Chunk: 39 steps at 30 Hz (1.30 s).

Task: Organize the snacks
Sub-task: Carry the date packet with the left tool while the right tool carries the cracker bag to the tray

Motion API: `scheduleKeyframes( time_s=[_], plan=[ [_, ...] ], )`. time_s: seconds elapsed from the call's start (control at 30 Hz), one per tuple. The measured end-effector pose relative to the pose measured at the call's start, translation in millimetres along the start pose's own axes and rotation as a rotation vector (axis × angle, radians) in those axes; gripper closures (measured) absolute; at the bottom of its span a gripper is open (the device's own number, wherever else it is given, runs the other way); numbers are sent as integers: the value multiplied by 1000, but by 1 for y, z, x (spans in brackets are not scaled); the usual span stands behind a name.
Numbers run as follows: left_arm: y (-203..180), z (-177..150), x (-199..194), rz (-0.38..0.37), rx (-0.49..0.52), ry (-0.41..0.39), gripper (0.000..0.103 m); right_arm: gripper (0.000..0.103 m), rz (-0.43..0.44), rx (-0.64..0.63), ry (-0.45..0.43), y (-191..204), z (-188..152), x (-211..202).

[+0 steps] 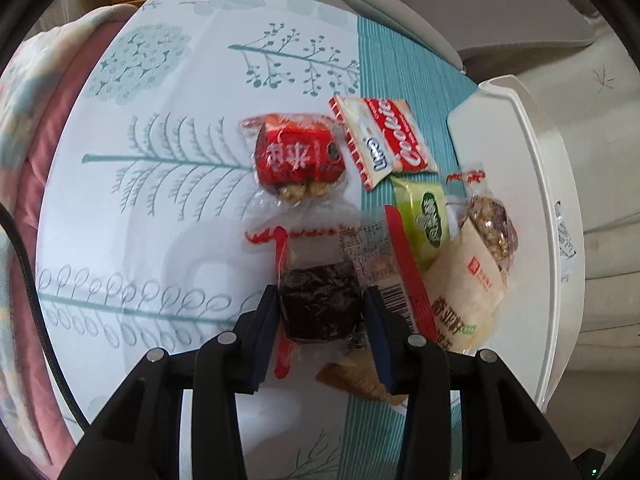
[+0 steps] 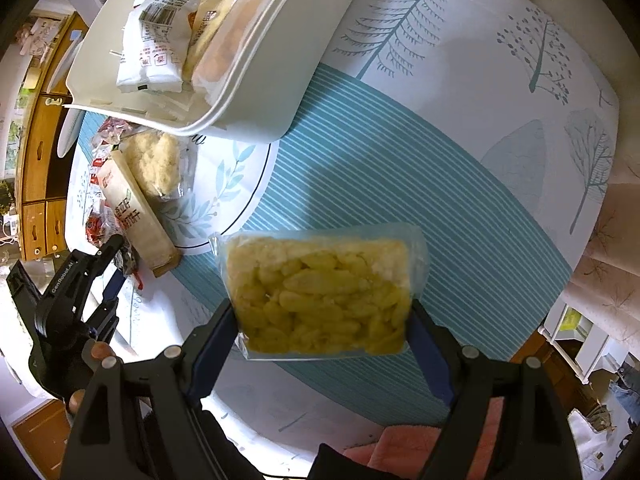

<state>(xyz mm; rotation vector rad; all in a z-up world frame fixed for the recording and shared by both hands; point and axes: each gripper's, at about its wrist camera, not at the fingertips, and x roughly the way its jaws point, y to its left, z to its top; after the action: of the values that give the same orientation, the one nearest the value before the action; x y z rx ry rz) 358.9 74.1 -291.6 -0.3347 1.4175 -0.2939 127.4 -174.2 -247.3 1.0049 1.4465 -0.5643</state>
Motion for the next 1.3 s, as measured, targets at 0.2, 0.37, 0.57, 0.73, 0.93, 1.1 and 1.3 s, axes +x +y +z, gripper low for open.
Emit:
scheduleKeyframes(
  time_s=[0.2, 0.37, 0.57, 0.73, 0.93, 1.1, 1.3],
  plan=[
    [15, -19, -16, 9, -26, 22, 63, 21, 20, -40, -8, 8, -13, -8],
    [18, -35, -43, 28, 2, 14, 63, 21, 50, -102, -34, 18, -25, -19],
    [18, -58, -77, 33, 25, 18, 63, 20, 78, -154, -57, 25, -37, -29],
    [13, -77, -107, 55, 44, 14, 62, 21, 88, -195, -92, 28, -39, -43],
    [-2, -92, -130, 76, 72, 2, 62, 20, 94, -243, -153, 31, -34, -59],
    [-25, -103, -145, 88, 104, -33, 62, 20, 100, -293, -191, 34, -21, -72],
    [-62, -112, -154, 97, 124, -61, 62, 20, 133, -384, -217, 41, 0, -83]
  ],
)
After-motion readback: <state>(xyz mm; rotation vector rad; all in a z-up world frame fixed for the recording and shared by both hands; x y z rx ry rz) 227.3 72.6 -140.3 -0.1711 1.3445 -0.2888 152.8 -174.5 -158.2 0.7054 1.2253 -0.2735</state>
